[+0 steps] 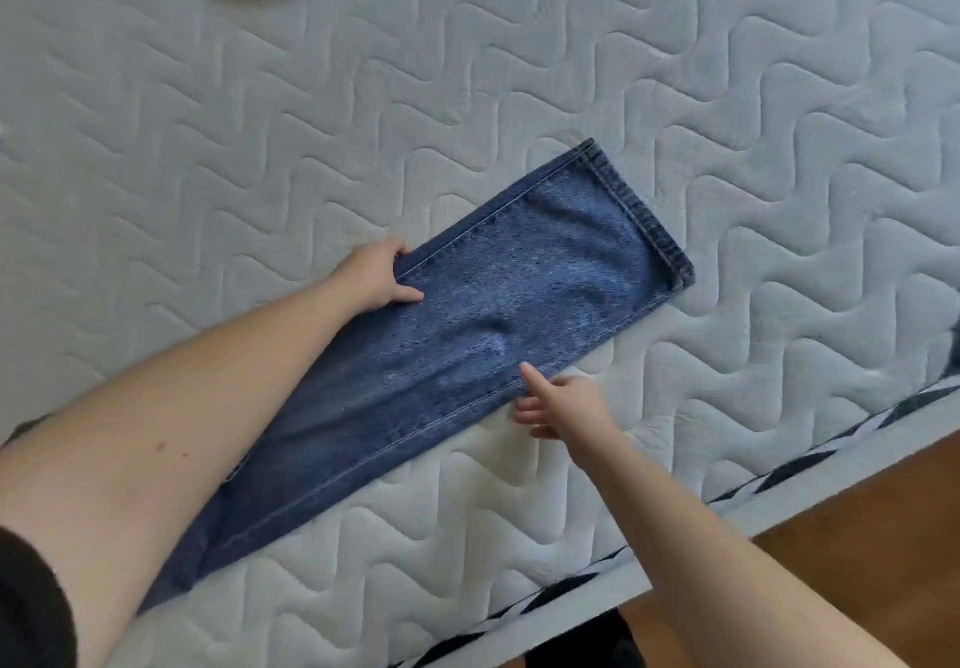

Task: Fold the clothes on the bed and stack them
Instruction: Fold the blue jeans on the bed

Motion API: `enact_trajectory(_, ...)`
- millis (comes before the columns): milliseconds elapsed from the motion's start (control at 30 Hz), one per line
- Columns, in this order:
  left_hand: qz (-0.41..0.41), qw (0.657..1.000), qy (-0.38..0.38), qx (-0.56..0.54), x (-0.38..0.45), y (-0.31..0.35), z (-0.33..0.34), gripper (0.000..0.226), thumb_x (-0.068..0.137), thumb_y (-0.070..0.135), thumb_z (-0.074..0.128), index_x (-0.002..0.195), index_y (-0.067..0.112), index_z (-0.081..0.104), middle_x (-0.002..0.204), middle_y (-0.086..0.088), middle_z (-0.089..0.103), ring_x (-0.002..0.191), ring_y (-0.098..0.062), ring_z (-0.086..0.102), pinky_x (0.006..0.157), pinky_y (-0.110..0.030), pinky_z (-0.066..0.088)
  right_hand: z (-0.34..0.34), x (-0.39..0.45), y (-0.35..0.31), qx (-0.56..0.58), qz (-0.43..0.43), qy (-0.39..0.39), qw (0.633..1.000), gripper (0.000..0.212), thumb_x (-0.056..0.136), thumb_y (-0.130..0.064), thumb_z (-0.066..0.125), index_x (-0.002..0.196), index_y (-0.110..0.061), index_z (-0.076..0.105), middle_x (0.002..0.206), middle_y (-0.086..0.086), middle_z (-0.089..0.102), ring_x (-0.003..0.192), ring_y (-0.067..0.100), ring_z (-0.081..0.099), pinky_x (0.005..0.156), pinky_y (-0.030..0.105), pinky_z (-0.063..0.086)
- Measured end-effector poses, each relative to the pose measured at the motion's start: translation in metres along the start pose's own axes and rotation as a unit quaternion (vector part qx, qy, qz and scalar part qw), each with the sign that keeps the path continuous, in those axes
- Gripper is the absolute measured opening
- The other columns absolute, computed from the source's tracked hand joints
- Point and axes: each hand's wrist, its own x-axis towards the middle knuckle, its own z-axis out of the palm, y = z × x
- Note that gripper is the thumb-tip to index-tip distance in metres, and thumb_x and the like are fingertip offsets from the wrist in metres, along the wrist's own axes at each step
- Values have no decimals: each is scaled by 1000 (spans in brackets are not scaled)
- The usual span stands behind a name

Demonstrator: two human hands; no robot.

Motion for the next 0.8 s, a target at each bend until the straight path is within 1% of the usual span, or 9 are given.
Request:
enact_trajectory(67,-25,999,-12,28,-15,-32,-5,39,70,34,86,91,24,54,100,-6,64,84,-22,53,70,-31,40,31,-5,11,-11,11,-26,1000,30,93,-33,65,95,-4,58,91,15,70,63,17,71,46,22,49)
enact_trajectory(100,-42,998,-3,46,-21,-46,-7,38,69,37,86,89,25,55,99,-5,61,86,-23,53,74,-32,44,44,-6,14,-12,18,-29,999,27,94,-30,64,97,-4,58,94,14,69,63,16,71,44,22,49)
enact_trajectory(200,-88,994,8,70,-40,-88,-9,35,74,39,83,96,22,63,103,-4,60,97,-28,57,87,-39,49,66,-6,22,-20,14,4,1000,18,96,-22,62,87,-8,55,85,7,66,54,13,68,40,23,49)
enact_trajectory(267,-89,995,17,49,-47,-110,-7,24,83,34,75,97,19,64,106,-8,66,97,-29,60,84,-36,49,67,-4,28,-26,-3,29,999,18,97,-19,61,83,-9,55,79,6,66,52,13,68,41,24,49)
enact_trajectory(367,-78,992,92,29,-49,-126,-9,13,89,29,67,97,19,66,103,-11,68,95,-31,61,78,-34,47,61,-4,40,-50,-28,53,997,20,96,-17,61,79,-8,57,65,5,68,49,9,67,41,25,51)
enact_trajectory(533,-58,984,164,-26,-48,-129,-5,6,94,23,56,94,19,61,101,-7,64,94,-31,60,75,-35,44,61,-8,54,-49,-51,71,995,27,101,-21,53,79,-8,60,67,6,67,46,8,65,41,20,47)
enact_trajectory(633,-49,985,161,-28,-58,-142,7,26,92,42,60,100,19,56,105,-4,61,95,-27,57,77,-38,46,79,-17,56,-87,-16,10,996,35,97,-38,58,82,-8,64,68,7,71,55,13,69,48,22,50)
enact_trajectory(700,-50,988,148,7,-71,-157,16,43,86,54,62,111,19,55,116,-4,58,105,-27,55,82,-39,46,101,-24,61,-102,18,-47,993,39,95,-45,58,88,-7,66,73,8,74,61,14,72,51,23,53)
enact_trajectory(800,-61,987,129,75,-92,-180,28,66,82,63,62,129,18,48,128,-7,53,117,-30,51,91,-45,46,136,-27,70,-91,64,-100,989,46,94,-47,59,99,-2,65,79,8,75,61,13,72,46,21,52)
